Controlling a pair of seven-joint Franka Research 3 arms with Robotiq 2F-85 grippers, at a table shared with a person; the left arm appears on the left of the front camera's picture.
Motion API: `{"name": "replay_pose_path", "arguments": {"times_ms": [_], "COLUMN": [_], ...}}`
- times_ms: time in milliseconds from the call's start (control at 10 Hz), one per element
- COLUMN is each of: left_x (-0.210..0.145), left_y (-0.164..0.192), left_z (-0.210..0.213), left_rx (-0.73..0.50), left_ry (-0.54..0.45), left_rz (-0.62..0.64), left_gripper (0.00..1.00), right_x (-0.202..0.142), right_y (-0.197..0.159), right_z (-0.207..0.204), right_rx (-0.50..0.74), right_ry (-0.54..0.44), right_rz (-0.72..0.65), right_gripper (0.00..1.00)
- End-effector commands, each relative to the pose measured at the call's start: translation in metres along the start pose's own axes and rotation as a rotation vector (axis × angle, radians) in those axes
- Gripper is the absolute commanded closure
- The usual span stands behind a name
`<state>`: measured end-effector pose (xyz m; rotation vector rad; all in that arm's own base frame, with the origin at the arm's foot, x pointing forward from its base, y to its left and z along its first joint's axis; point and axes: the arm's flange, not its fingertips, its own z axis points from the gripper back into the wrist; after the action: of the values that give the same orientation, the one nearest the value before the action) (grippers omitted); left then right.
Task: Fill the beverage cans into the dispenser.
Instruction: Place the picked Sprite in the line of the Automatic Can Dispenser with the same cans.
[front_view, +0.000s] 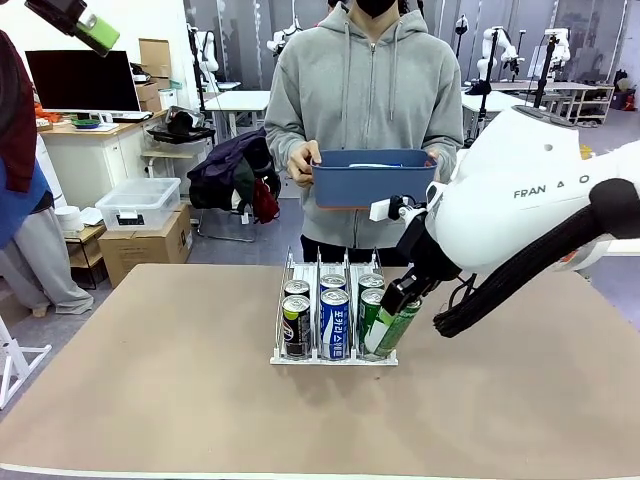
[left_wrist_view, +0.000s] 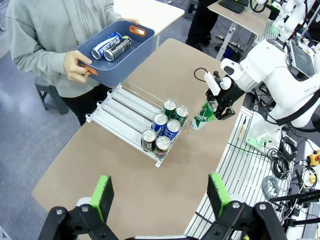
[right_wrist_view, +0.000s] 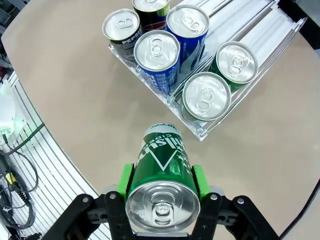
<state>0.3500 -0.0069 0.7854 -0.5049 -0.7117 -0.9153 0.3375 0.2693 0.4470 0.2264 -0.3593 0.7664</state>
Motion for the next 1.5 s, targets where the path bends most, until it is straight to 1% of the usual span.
{"name": "replay_pose_path", "arguments": {"times_ms": [0,300,400,500,700,800,900,1000,1100,1300,1400], "left_x": [-0.002,-0.002,-0.002,-0.002,-0.002,-0.002,-0.002,-0.002,-0.002,-0.002,-0.002], "left_y": [-0.001,-0.001,-0.001,-0.001,-0.001,-0.001,-0.001,-0.001,-0.001,-0.001,-0.001], "left_z": [-0.001,-0.001,-0.001,-0.001,-0.001,-0.001,-0.001,-0.001,-0.001,-0.001,-0.001], "left_rx": [-0.003,-0.003,-0.003,-0.003,-0.003,-0.003,-0.003,-0.003,-0.003,-0.003,-0.003], "left_ry": [0.006,0.006,0.006,0.006,0.006,0.006,0.006,0.006,0.006,0.006,0.006], "left_rz": [-0.005,-0.005,-0.005,-0.005,-0.005,-0.005,-0.005,-0.005,-0.005,-0.005,-0.005], "left_gripper": [0.0,0.0,0.0,0.0,0.0,0.0,0.0,0.0,0.0,0.0,0.0], "right_x": [-0.003,-0.001,0.008,0.018,0.025,0.032,0.043,0.049,0.056,0.068,0.073], "right_y": [0.002,-0.001,-0.014,-0.022,-0.032,-0.04,-0.042,-0.05,-0.054,-0.053,-0.056], "right_z": [0.004,-0.001,-0.012,-0.019,-0.023,-0.026,-0.036,-0.037,-0.039,-0.046,-0.048], "right_rx": [0.006,0.002,0.015,-0.005,-0.012,-0.034,-0.054,-0.06,-0.045,-0.041,-0.048], "right_ry": [-0.006,0.003,0.012,-0.001,0.011,0.003,-0.02,-0.021,-0.032,-0.056,-0.051], "right_rz": [-0.006,-0.001,-0.013,-0.04,-0.052,-0.074,-0.097,-0.097,-0.087,-0.101,-0.104], "right_gripper": [0.42,0.42,0.42,0.42,0.42,0.42,0.42,0.42,0.42,0.42,0.42]}}
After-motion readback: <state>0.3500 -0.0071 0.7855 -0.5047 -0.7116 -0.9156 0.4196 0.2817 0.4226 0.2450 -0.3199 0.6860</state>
